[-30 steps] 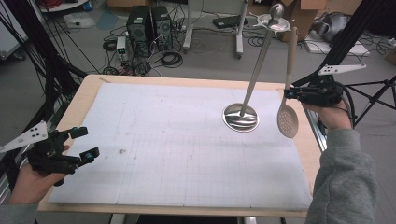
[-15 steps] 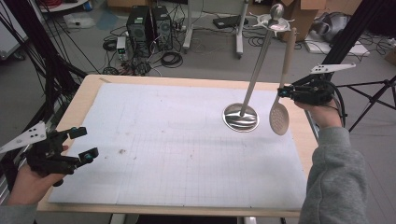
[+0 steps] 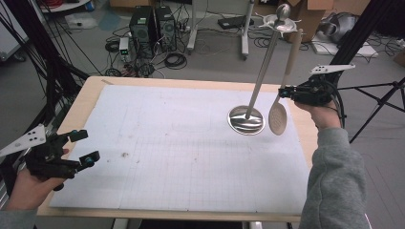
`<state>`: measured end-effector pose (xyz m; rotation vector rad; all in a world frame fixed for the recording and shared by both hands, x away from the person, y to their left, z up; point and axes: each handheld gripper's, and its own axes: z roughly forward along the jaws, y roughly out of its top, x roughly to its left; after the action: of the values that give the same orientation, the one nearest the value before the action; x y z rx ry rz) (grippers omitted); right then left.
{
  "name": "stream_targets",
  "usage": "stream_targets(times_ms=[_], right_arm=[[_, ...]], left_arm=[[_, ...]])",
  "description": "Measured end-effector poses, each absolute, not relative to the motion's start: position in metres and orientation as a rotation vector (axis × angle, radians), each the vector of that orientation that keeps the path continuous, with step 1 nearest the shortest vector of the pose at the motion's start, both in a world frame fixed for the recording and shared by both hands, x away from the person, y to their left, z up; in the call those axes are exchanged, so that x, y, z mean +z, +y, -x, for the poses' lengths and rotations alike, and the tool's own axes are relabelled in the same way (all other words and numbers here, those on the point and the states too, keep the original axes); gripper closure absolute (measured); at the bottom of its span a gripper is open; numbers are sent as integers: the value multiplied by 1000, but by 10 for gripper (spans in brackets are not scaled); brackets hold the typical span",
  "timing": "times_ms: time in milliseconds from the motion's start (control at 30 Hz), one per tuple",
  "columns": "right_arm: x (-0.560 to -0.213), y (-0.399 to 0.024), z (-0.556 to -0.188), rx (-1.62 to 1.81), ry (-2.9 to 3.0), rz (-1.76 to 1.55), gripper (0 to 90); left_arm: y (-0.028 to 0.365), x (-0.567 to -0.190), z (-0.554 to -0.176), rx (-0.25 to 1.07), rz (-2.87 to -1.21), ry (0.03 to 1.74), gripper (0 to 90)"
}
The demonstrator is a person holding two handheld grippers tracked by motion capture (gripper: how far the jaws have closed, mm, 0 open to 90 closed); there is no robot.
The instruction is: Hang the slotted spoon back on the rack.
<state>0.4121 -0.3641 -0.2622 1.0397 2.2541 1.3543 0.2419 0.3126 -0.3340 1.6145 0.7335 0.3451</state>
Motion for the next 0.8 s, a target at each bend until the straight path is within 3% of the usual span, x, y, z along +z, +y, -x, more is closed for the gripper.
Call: stream_targets(times_ms=[633,800], right_arm=[[-265,-357,-416,1358,2221,-1064,775],[-267,-358,-412,1362,2199,-1052,721]], left_arm=[[315,-333,-240,351,-1611,737,35],[315,-334,-240,353,-1611,737,35]])
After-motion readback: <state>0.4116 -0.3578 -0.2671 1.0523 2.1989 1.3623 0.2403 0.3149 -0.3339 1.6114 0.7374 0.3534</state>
